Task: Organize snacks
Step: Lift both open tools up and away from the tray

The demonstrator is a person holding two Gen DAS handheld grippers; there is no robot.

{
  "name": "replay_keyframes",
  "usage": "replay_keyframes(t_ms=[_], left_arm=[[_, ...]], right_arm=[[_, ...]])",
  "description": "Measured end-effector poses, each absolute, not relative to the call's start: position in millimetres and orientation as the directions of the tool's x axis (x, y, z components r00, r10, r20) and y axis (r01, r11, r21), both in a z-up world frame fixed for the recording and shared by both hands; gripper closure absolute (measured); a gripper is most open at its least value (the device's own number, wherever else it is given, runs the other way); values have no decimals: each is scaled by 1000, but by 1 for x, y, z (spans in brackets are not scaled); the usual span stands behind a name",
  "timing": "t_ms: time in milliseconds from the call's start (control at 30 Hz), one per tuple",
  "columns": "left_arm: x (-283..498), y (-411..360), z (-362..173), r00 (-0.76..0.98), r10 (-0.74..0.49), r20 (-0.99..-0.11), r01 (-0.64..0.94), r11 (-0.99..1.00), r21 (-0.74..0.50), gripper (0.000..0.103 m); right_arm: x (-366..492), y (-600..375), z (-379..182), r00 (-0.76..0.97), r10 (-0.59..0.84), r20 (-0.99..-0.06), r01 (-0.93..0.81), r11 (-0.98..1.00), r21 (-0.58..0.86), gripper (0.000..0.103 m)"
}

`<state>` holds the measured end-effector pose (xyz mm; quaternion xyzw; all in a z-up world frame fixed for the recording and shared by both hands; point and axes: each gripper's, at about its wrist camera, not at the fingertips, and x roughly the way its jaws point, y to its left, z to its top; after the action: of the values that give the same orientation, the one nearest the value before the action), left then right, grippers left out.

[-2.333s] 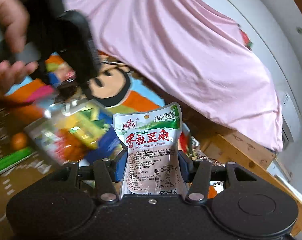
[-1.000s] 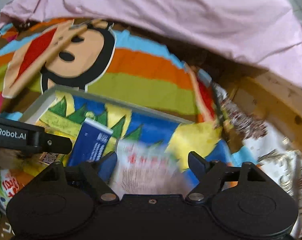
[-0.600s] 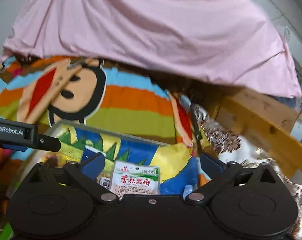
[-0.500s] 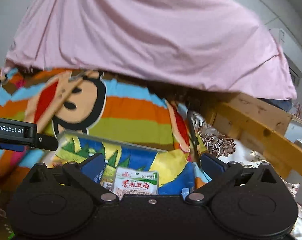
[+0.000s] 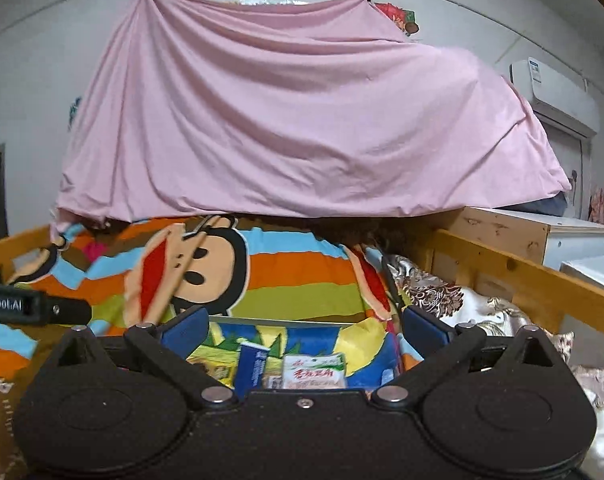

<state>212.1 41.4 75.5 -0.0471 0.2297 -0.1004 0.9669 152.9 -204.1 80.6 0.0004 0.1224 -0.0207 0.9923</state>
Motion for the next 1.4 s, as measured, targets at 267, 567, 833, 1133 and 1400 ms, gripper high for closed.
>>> replay_keyframes(t_ms=[267,567,833,1133,1400], left_arm=[[134,57,55,910,-138,-392,103,988,-111,0],[87,67,31,857,-73,-510,68,997,-30,0],[76,44,20,831,-28,-555,109,988,113,0],[93,49,12,775,-34,-631,104,992,75,0],[121,56,1,681,-74,-728,120,993,11,0]], right_arm=[[86,-203,75,972,-13,-235,16,1000,11,1],[33,-196,35,948,1,-318,-2,1000,-6,1],[15,-188,12,920,19,-393,-30,999,-22,1],[24,-181,-1,894,29,-447,-47,999,-28,1],[35,-174,-13,868,38,-496,-62,998,-32,1]])
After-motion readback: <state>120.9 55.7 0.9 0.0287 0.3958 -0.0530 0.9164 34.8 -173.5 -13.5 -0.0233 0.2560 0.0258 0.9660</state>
